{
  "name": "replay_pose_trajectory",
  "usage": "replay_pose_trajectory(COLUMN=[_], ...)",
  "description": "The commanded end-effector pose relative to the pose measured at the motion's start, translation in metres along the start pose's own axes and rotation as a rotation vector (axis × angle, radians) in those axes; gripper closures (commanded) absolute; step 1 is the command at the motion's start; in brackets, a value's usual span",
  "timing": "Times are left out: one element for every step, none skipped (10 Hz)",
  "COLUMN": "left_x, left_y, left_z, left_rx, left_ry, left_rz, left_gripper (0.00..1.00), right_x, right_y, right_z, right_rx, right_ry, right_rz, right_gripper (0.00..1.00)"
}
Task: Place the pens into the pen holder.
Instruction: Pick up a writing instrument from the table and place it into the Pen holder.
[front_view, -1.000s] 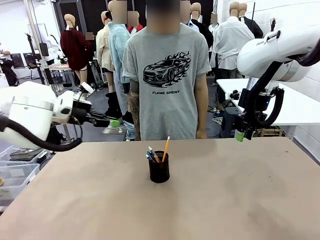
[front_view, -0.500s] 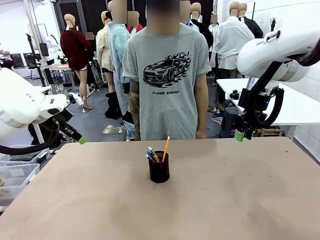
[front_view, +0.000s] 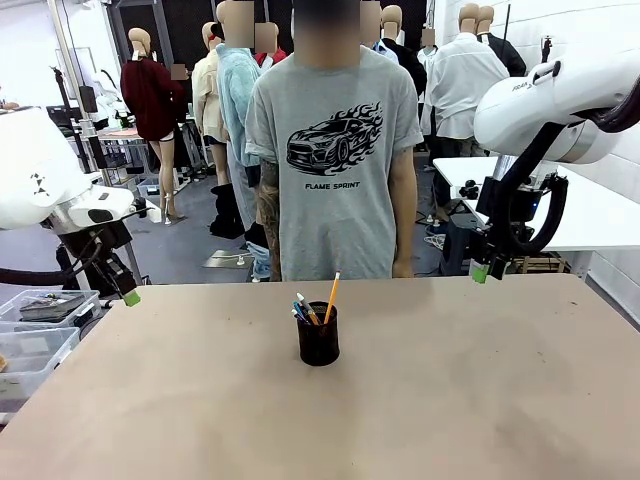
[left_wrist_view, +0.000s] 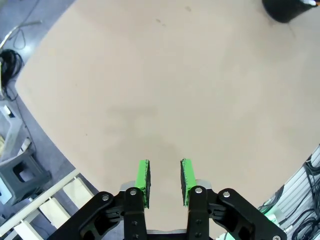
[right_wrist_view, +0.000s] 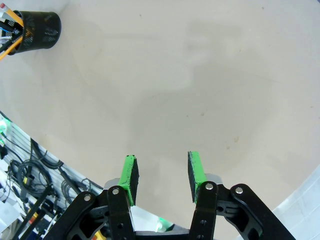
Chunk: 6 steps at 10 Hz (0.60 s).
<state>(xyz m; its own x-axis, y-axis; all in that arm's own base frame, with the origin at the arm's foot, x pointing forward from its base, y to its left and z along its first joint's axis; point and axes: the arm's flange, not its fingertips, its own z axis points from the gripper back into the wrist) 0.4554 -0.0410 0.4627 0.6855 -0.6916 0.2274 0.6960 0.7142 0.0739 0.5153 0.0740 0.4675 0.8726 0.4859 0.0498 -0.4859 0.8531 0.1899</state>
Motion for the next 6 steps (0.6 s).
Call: replay_pose_trajectory(left_x=[0.0021,0.0,0.0,0.0,0.0,0.0], left_y=[-0.0034,0.0,0.0,0.0,0.0,0.0], left_z=[-0.0041,0.0,0.0,0.0,0.0,0.0], left_rx=[-0.01,0.0,0.0,0.0,0.0,0.0], left_ry=[-0.02,0.0,0.0,0.0,0.0,0.0], left_rz=[0.014,0.0,0.0,0.0,0.0,0.0], left_gripper=[0.65,0.65,0.65,0.65,0.65,0.65], right_x=[-0.0002,-0.0002,-0.0002,-0.0002,-0.0002,-0.0002], right_y=[0.0006,0.0006,0.0006,0.0006,0.0006,0.0006], right_z=[0.0001,0.0001,0.0001,0.0001,0.0001,0.0001], right_rx=[0.022,0.022,0.022,0.022,0.022,0.022], right_ry=[-0.006,-0.006,-0.006,-0.006,-0.006,-0.006], right_rz=[0.012,0.012,0.012,0.012,0.012,0.012], right_gripper=[0.48,0.48,0.48,0.48,0.48,0.48])
